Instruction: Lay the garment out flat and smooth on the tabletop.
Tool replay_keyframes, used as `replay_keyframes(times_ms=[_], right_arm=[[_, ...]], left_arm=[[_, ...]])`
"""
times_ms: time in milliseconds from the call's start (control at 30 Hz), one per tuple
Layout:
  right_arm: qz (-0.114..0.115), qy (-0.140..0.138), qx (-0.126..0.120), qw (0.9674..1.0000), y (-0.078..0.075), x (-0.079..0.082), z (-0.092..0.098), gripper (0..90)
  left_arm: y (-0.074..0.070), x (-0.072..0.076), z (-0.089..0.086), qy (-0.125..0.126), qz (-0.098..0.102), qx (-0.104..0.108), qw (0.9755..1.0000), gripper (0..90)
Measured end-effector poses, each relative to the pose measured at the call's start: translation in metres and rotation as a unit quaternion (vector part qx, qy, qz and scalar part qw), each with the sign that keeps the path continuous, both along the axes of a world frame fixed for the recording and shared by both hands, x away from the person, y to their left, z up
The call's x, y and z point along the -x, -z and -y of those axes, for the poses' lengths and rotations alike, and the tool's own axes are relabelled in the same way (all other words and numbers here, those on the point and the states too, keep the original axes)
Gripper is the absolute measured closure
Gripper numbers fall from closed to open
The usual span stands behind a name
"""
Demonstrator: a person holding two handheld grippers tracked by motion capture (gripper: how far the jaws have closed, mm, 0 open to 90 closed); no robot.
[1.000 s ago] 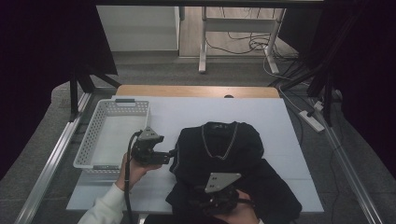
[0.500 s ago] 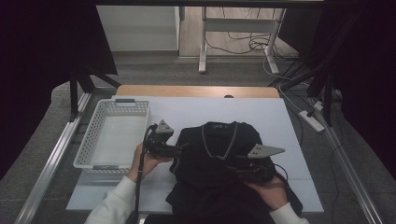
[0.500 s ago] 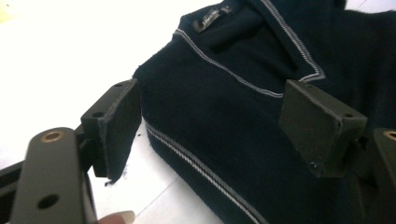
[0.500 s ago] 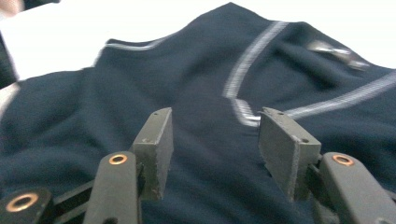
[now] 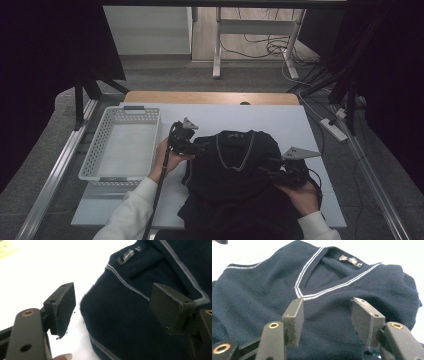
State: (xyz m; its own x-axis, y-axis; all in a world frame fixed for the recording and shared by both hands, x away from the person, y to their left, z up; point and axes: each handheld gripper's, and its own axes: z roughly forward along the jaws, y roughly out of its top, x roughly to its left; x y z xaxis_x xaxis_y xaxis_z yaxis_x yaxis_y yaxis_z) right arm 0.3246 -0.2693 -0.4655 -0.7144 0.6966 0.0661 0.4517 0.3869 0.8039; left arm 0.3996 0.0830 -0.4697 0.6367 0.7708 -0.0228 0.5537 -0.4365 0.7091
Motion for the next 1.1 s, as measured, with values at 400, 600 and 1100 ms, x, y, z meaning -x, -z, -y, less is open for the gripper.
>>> replay_keyframes(times_ms=[400,600,1100], right_arm=[[-0.005,0.014,-0.007,0.9999,0.002,-0.003,0.010,43.2],[-0.007,0.018,-0.004,0.9998,0.004,-0.005,0.011,42.8],[-0.011,0.086,0.015,0.9961,-0.003,-0.044,0.040,42.8]], left_arm=[[0.030,-0.043,0.019,0.002,-0.034,-0.057,0.9978,24.5],[0.045,-0.049,0.018,0.009,-0.070,-0.060,0.9957,43.7],[0.021,-0.031,0.007,0.019,-0.019,-0.031,0.9992,83.3]])
